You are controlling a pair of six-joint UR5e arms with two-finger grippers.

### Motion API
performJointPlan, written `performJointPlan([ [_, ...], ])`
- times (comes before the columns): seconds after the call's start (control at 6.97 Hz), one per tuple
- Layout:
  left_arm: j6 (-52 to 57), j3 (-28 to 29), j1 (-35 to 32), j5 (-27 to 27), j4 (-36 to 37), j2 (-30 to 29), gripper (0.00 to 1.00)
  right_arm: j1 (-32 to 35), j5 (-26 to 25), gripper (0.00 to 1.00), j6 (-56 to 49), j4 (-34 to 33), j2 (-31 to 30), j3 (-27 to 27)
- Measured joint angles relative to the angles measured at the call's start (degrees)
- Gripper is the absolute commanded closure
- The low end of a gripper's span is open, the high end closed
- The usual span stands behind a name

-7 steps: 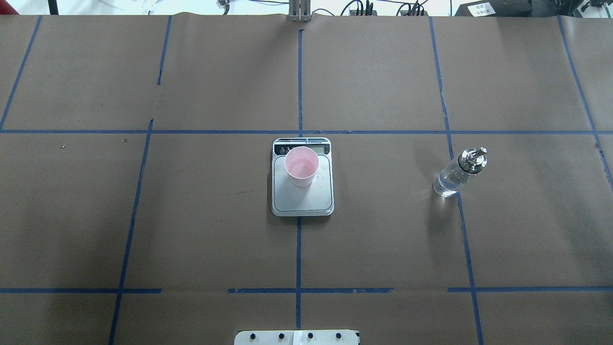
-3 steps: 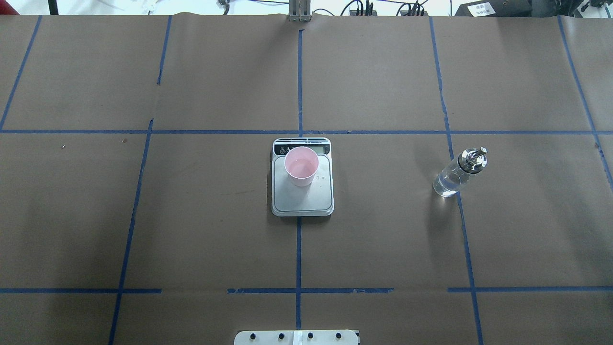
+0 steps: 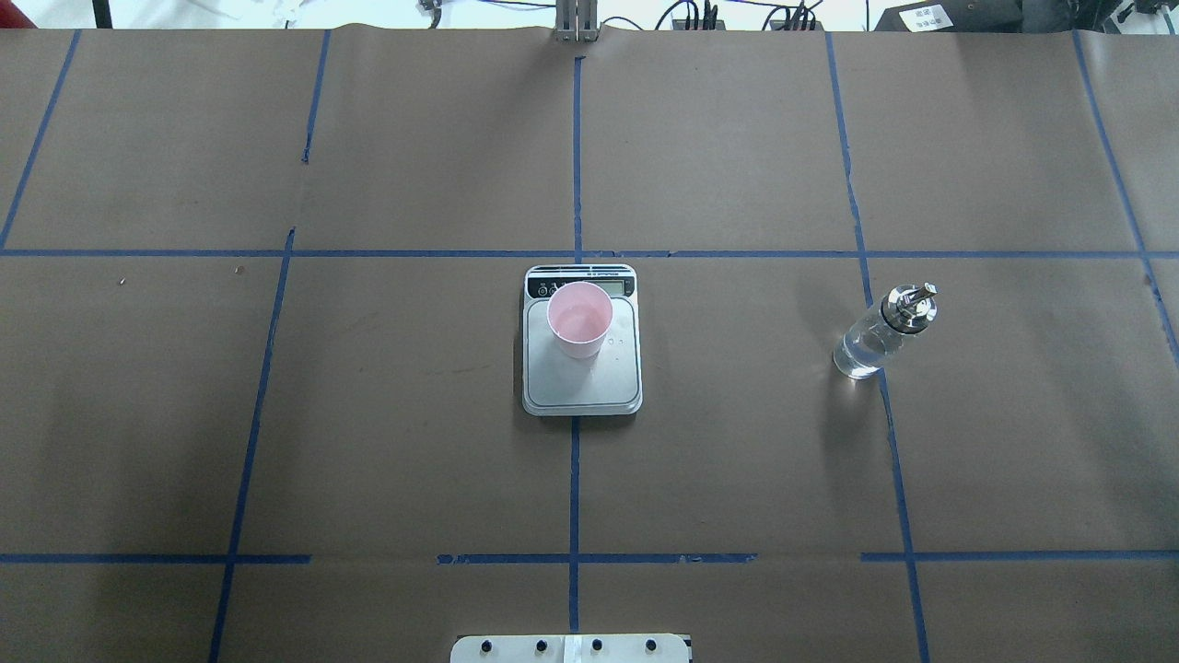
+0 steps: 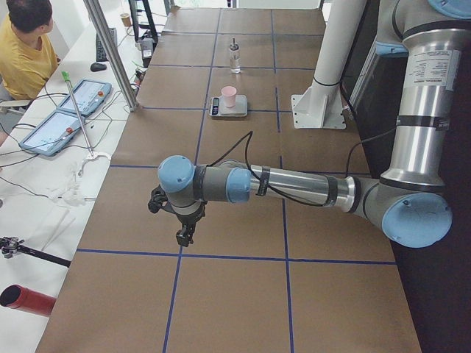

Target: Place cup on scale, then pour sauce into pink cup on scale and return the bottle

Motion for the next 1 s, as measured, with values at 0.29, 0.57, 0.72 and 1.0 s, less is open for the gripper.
performJointPlan([
  [0.29, -8.2, 0.0, -0.1, -1.2, -0.6, 0.4, 0.00, 0.0, 0.0, 0.00, 0.0, 0.0, 0.0, 0.2],
  [0.57, -10.3, 0.0, -0.2, -1.0, -1.3, 1.0, 0.00, 0.0, 0.1, 0.00, 0.0, 0.0, 0.0, 0.4],
  [0.72, -10.5, 0.2, -0.2, -0.1, -2.1, 1.2, 0.00, 0.0, 0.1, 0.00, -0.1, 0.0, 0.0, 0.3],
  [1.0, -10.6, -0.1, -0.4, 6.1, -2.9, 0.8, 0.00, 0.0, 0.0, 0.00, -0.1, 0.0, 0.0, -0.2],
])
